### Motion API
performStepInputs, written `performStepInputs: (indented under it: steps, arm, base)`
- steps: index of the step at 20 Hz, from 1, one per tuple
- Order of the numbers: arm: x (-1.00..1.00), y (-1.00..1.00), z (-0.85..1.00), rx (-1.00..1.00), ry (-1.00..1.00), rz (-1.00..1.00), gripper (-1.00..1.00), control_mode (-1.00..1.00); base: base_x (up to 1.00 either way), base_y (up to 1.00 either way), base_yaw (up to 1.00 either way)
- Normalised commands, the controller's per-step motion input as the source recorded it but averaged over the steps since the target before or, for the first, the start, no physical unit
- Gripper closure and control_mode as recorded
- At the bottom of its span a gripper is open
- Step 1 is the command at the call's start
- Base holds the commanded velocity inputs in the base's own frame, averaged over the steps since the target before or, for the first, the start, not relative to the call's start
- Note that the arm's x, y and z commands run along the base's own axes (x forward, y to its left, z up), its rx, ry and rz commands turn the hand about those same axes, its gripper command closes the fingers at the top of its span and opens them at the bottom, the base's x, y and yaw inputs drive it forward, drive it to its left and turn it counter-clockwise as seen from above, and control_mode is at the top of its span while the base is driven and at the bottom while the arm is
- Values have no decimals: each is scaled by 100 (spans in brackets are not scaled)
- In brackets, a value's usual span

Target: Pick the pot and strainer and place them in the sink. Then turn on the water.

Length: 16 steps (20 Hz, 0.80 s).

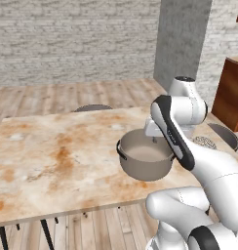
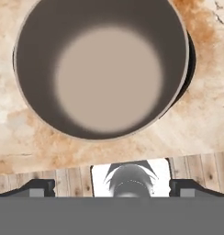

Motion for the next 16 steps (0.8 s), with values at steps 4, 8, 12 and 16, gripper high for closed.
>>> performStepInputs:
  steps: [4, 8, 12, 16]
  arm:
    - [0, 0, -7, 0, 14, -15, -100, -100]
    - [0, 0, -18, 0, 8, -8, -100, -100]
    - [0, 0, -24, 0, 1, -4, -100, -100]
    - [0, 0, -32, 0, 0, -3, -100, -100]
  base:
    - [0, 0, 0]
    - [0, 0, 0]
    - [0, 0, 0]
    - [0, 0, 0]
